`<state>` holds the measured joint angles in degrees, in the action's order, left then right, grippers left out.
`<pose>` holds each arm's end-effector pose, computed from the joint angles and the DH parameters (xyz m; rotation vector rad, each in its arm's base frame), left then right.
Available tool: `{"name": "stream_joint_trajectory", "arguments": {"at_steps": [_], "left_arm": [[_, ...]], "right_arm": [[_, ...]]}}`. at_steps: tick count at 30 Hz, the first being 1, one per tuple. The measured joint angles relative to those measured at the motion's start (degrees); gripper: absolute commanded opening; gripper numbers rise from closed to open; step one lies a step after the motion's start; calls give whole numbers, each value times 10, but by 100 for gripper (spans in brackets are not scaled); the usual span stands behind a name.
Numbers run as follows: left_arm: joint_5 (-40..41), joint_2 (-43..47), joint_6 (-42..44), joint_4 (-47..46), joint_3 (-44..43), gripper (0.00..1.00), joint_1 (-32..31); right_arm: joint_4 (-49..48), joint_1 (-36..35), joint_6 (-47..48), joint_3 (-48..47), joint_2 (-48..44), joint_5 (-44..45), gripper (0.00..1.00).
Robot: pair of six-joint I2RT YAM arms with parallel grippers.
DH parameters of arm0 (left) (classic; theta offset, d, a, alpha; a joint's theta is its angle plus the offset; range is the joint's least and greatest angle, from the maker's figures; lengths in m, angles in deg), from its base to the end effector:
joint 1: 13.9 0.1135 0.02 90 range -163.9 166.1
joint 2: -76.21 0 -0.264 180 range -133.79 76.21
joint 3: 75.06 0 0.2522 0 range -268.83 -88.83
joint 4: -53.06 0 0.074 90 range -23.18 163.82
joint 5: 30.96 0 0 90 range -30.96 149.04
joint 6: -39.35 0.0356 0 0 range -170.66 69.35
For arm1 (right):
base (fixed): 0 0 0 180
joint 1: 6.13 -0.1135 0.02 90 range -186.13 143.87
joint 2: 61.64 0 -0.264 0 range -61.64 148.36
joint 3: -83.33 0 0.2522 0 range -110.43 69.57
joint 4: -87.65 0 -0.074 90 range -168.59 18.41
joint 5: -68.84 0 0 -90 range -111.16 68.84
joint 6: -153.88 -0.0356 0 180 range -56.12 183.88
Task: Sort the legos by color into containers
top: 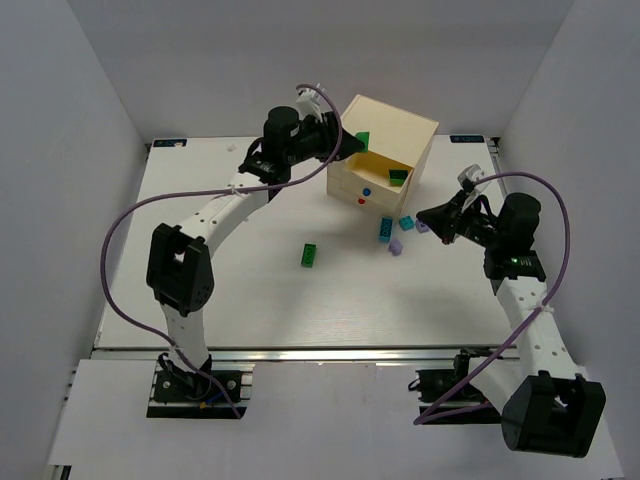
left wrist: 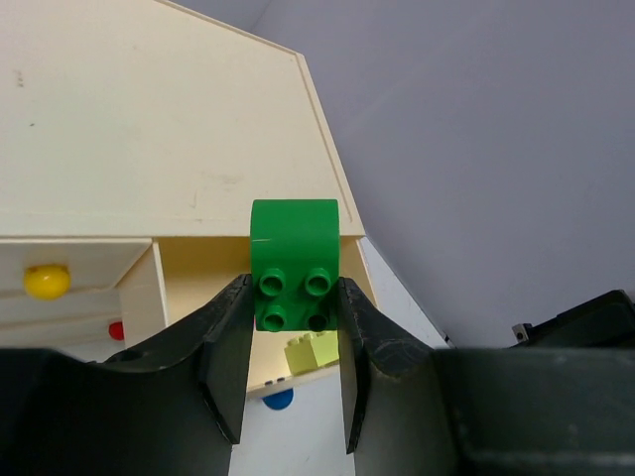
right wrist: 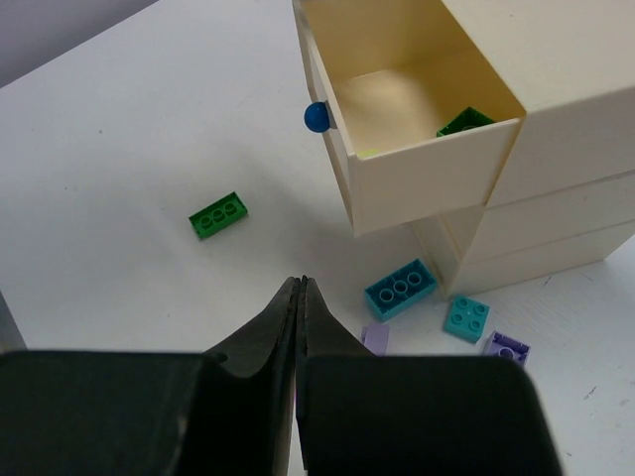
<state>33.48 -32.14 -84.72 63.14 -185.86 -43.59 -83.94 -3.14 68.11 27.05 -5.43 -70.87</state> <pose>0.3922 -0.2413 0.3608 0.2896 1.8211 -1.1842 0.2225 0.0156 0.3191 -0.6510 1.5768 0.6460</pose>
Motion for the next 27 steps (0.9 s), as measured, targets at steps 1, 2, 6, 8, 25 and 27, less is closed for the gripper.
{"name": "stream_joint_trajectory", "arguments": {"at_steps": [1, 2, 6, 8, 25, 27], "left_arm": [[2, -10, 1, 4, -13, 35, -3], [3, -19, 2, 9, -25, 38, -6], [10, -42, 9, 27, -60, 51, -15], [12, -45, 12, 38, -64, 52, -19], [49, 43, 55, 85, 4, 2, -13], [86, 135, 82, 96, 92, 2, -10]], "right_arm": [[0, 1, 0, 1, 0, -1, 0], [0, 2, 0, 1, 1, -2, 0], [-5, 6, 0, 2, 3, -4, 0], [-7, 7, 0, 2, 5, -6, 5], [61, -28, 200, 9, 24, -146, 62], [112, -66, 297, 9, 28, -151, 67]]}}
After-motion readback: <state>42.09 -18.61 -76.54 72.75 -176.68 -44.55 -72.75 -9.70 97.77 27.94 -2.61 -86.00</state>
